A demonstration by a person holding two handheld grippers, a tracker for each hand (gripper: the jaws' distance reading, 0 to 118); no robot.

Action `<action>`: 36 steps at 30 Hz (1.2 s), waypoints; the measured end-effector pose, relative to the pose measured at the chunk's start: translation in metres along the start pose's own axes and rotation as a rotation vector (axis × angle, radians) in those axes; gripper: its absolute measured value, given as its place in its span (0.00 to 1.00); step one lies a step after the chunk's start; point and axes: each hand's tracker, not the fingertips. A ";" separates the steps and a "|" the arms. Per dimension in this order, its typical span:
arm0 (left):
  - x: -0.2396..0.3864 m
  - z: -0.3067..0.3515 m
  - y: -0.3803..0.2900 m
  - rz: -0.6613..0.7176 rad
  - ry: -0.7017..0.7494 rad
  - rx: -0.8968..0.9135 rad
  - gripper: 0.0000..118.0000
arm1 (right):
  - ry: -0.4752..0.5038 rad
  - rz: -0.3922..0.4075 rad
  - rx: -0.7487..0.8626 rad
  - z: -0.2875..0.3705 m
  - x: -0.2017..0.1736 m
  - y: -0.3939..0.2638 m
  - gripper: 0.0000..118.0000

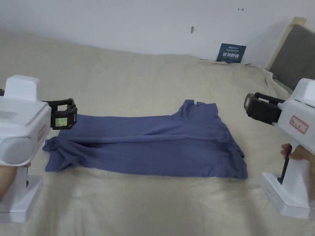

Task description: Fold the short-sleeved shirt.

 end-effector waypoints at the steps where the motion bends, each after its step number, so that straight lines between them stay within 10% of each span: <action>1: 0.003 0.010 -0.006 0.009 -0.002 0.007 0.90 | 0.002 0.006 0.025 0.013 0.000 -0.008 0.85; 13: 0.017 0.073 -0.055 0.105 -0.042 0.074 0.24 | -0.014 0.030 0.139 0.095 -0.010 -0.083 0.70; 17: 0.023 0.077 -0.060 0.119 -0.062 0.073 0.01 | -0.023 0.057 0.126 0.098 -0.016 -0.091 0.10; 36: 0.028 0.072 -0.061 0.122 -0.100 0.033 0.00 | 0.019 -0.016 -0.095 0.043 0.006 -0.067 0.00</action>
